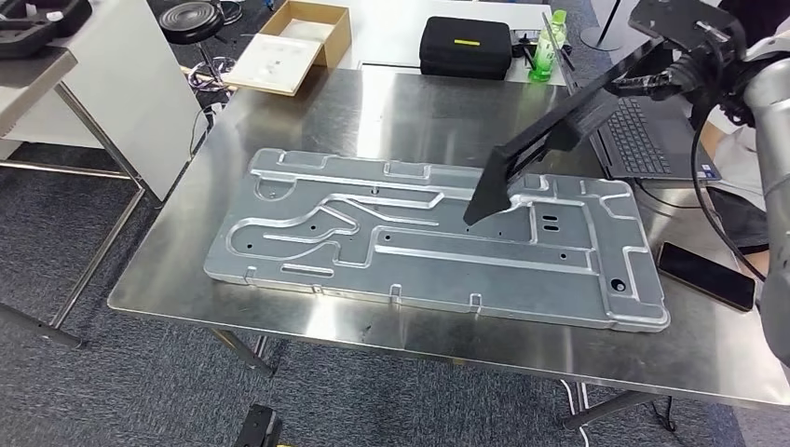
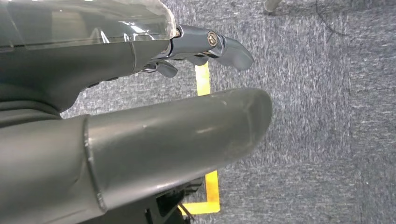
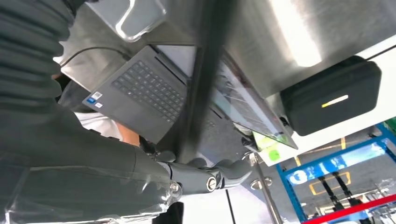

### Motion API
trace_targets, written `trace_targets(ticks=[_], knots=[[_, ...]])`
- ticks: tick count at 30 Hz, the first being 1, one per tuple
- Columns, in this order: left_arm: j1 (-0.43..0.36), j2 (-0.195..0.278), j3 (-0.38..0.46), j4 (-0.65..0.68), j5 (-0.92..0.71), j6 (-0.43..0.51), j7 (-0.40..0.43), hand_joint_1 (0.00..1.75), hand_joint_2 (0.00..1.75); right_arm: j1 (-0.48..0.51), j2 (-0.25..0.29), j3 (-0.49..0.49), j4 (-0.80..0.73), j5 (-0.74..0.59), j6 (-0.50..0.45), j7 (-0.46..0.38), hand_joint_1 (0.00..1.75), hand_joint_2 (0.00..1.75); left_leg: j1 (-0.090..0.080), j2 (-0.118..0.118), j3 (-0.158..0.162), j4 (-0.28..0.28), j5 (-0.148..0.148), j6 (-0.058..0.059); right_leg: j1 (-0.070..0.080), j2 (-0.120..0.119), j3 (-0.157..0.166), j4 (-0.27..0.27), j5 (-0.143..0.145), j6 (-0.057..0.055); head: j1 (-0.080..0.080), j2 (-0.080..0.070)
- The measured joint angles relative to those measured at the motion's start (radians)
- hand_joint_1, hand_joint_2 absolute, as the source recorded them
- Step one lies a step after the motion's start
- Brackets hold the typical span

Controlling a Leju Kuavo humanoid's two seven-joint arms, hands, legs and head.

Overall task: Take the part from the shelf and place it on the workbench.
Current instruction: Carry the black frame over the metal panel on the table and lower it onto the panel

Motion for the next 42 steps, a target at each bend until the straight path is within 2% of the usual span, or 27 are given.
trace_targets(ticks=[2,4,5,6,7,9,10,12,15,17,19,20,21,22,24,26,27,28,31,32,34,35,36,37,38,40,42], knots=[[0.0,0.0,0.001,0.0,0.001,0.0,-0.001,0.0,0.0,-0.016,0.006,0.017,0.004,-0.005,-0.001,0.003,0.0,0.0,0.003,0.0,-0.033,0.079,-0.05,-0.009,-0.003,-0.002,0.003,-0.003,0.001,-0.012,0.0,0.0],[0.001,-0.001,0.001,0.0,0.002,0.0,-0.001,0.0,0.0,-0.028,0.012,0.031,0.008,-0.007,-0.001,0.005,0.0,0.0,0.005,0.001,-0.09,0.209,-0.108,-0.014,0.0,-0.002,0.004,-0.003,0.0,-0.017,0.0,0.0],[0.001,-0.001,0.002,0.0,0.003,-0.001,-0.001,0.0,0.0,-0.03,0.014,0.037,0.011,-0.008,0.0,0.005,0.0,0.0,0.005,0.001,-0.111,0.255,-0.12,-0.014,0.001,-0.001,0.004,-0.003,0.0,-0.017,0.0,0.0],[0.002,-0.001,0.003,0.0,0.004,-0.001,-0.002,0.0,0.0,-0.031,0.016,0.044,0.014,-0.01,0.0,0.006,0.0,0.0,0.005,0.001,-0.118,0.267,-0.114,-0.013,0.003,-0.001,0.005,-0.003,0.0,-0.018,0.0,0.0],[0.002,-0.001,0.004,0.0,0.006,-0.002,-0.002,0.0,0.0,-0.032,0.018,0.049,0.018,-0.013,0.0,0.007,0.0,0.0,0.005,0.001,-0.108,0.244,-0.092,-0.01,0.005,0.0,0.006,-0.002,-0.001,-0.018,0.0,0.0],[0.001,-0.001,0.005,0.0,0.008,-0.002,-0.004,0.0,0.0,-0.037,0.022,0.062,0.024,-0.017,-0.001,0.01,0.0,0.0,0.003,0.001,-0.047,0.113,-0.024,0.002,0.007,0.001,0.009,-0.002,-0.002,-0.017,0.0,0.0],[0.001,-0.001,0.006,0.0,0.008,-0.002,-0.005,0.0,0.0,-0.041,0.023,0.067,0.027,-0.018,-0.002,0.01,0.0,0.0,0.001,0.0,-0.018,0.051,-0.003,0.007,0.009,0.002,0.009,-0.002,-0.002,-0.015,0.0,0.0],[0.0,-0.002,0.008,0.0,0.008,-0.002,-0.007,0.0,0.0,-0.044,0.026,0.076,0.034,-0.021,-0.006,0.007,0.0,0.0,-0.003,0.0,0.009,-0.008,0.008,0.013,0.012,0.002,0.007,-0.004,0.0,-0.006,0.0,0.0],[0.0,-0.003,0.012,0.0,0.008,-0.002,-0.008,0.0,0.0,-0.046,0.029,0.086,0.042,-0.023,-0.011,0.004,0.0,0.0,-0.001,0.0,0.017,-0.026,0.017,0.025,0.01,0.002,0.007,-0.006,-0.001,0.01,0.0,0.0],[-0.002,-0.004,0.013,0.0,0.008,-0.002,-0.009,0.0,0.0,-0.049,0.029,0.089,0.046,-0.023,-0.018,0.003,0.0,0.0,0.003,0.002,0.023,-0.04,0.026,0.036,0.007,0.002,-0.016,0.049,-0.039,0.018,0.0,0.0],[-0.003,-0.005,0.014,0.0,0.009,-0.002,-0.009,0.0,0.0,-0.048,0.029,0.092,0.051,-0.024,-0.037,-0.002,0.0,0.0,0.002,0.001,0.023,-0.041,0.028,0.04,0.007,0.002,-0.073,0.17,-0.098,0.025,0.0,0.0],[-0.002,-0.005,0.014,0.0,0.009,-0.001,-0.009,0.0,0.0,-0.043,0.03,0.094,0.053,-0.027,-0.061,-0.011,0.0,0.0,0.002,0.001,0.022,-0.04,0.028,0.04,0.006,0.001,-0.099,0.224,-0.115,0.028,0.0,0.0],[-0.001,-0.006,0.015,0.0,0.009,0.0,-0.008,0.0,0.0,-0.036,0.03,0.094,0.054,-0.03,-0.097,-0.025,0.0,0.0,0.002,0.0,0.022,-0.039,0.027,0.04,0.006,0.001,-0.111,0.247,-0.114,0.03,0.0,0.0],[-0.001,-0.006,0.015,0.0,0.009,0.003,-0.007,0.0,0.0,-0.026,0.03,0.095,0.052,-0.034,-0.15,-0.046,0.0,0.0,0.001,0.0,0.022,-0.038,0.026,0.04,0.006,0.001,-0.104,0.23,-0.093,0.029,0.0,0.0],[-0.003,-0.009,0.015,0.0,0.008,0.009,-0.003,0.0,0.0,0.003,0.03,0.094,0.029,-0.044,-0.297,-0.101,0.0,0.0,0.001,-0.001,0.023,-0.035,0.023,0.036,0.007,0.0,-0.044,0.105,-0.026,0.024,0.0,0.0],[-0.006,-0.015,0.015,0.0,0.003,0.019,0.003,0.0,0.0,0.067,0.032,0.087,-0.038,-0.069,-0.469,-0.17,0.0,0.0,0.0,-0.001,0.023,-0.032,0.02,0.029,0.014,0.001,0.011,-0.003,0.008,0.014,0.0,0.0],[-0.007,-0.018,0.015,0.0,0.001,0.023,0.006,0.0,0.0,0.114,0.034,0.077,-0.086,-0.086,-0.539,-0.2,0.0,0.0,0.0,-0.001,0.023,-0.032,0.02,0.024,0.019,0.001,0.021,-0.023,0.008,0.009,0.0,0.0],[-0.009,-0.021,0.015,0.0,-0.002,0.026,0.008,0.0,0.0,0.167,0.036,0.064,-0.139,-0.101,-0.592,-0.224,0.0,0.0,0.001,-0.001,0.024,-0.033,0.02,0.019,0.023,0.002,0.024,-0.027,0.008,0.004,0.0,0.0],[-0.011,-0.026,0.015,0.0,-0.008,0.033,0.012,0.0,0.0,0.306,0.046,0.022,-0.279,-0.118,-0.659,-0.247,0.0,0.0,0.0,-0.001,0.017,-0.013,-0.001,0.002,0.015,0.001,0.03,-0.036,0.012,-0.011,-0.001,0.0],[-0.012,-0.027,0.015,0.0,-0.01,0.035,0.012,0.0,0.0,0.342,0.05,0.011,-0.318,-0.112,-0.674,-0.249,0.0,0.0,0.001,-0.001,0.0,0.024,-0.026,-0.004,0.011,0.0,0.031,-0.039,0.013,-0.016,-0.001,0.0],[-0.011,-0.028,0.015,0.0,-0.01,0.041,0.012,0.0,0.0,0.421,0.061,-0.007,-0.406,-0.079,-0.729,-0.273,0.0,0.0,0.007,0.0,-0.055,0.147,-0.089,-0.014,0.01,-0.005,0.032,-0.04,0.012,-0.023,-0.001,0.0],[-0.009,-0.028,0.015,0.0,-0.01,0.044,0.013,0.0,0.0,0.477,0.068,-0.014,-0.466,-0.044,-0.779,-0.301,0.0,0.0,0.01,0.0,-0.081,0.207,-0.111,-0.018,0.011,-0.006,0.033,-0.04,0.011,-0.025,-0.001,0.0],[-0.007,-0.028,0.015,0.0,-0.012,0.047,0.013,0.0,0.0,0.542,0.078,-0.019,-0.536,0.001,-0.836,-0.335,0.0,0.0,0.012,0.0,-0.095,0.238,-0.116,-0.022,0.011,-0.008,0.034,-0.039,0.01,-0.026,-0.001,0.0],[-0.006,-0.028,0.015,0.0,-0.013,0.05,0.013,0.0,0.0,0.611,0.09,-0.022,-0.609,0.051,-0.891,-0.364,0.0,0.0,0.014,0.0,-0.092,0.234,-0.103,-0.024,0.01,-0.008,0.035,-0.038,0.009,-0.026,-0.001,0.0],[-0.005,-0.028,0.015,0.0,-0.015,0.052,0.013,0.0,0.0,0.68,0.106,-0.021,-0.685,0.101,-0.938,-0.382,0.0,0.0,0.015,0.001,-0.07,0.189,-0.074,-0.025,0.01,-0.007,0.035,-0.036,0.007,-0.025,-0.001,0.0],[-0.008,-0.028,0.015,0.0,-0.018,0.055,0.014,0.0,0.0,0.791,0.134,-0.014,-0.816,0.165,-0.986,-0.382,0.0,0.0,0.014,0.0,-0.003,0.053,-0.016,-0.02,0.009,-0.005,0.035,-0.03,0.001,-0.019,-0.002,0.0],[-0.01,-0.029,0.015,0.0,-0.02,0.056,0.015,0.0,0.0,0.861,0.148,-0.009,-0.91,0.185,-1.003,-0.369,0.0,0.0,0.011,-0.001,0.033,-0.025,0.005,-0.011,0.011,-0.004,0.032,-0.026,-0.002,-0.01,-0.001,0.0]])
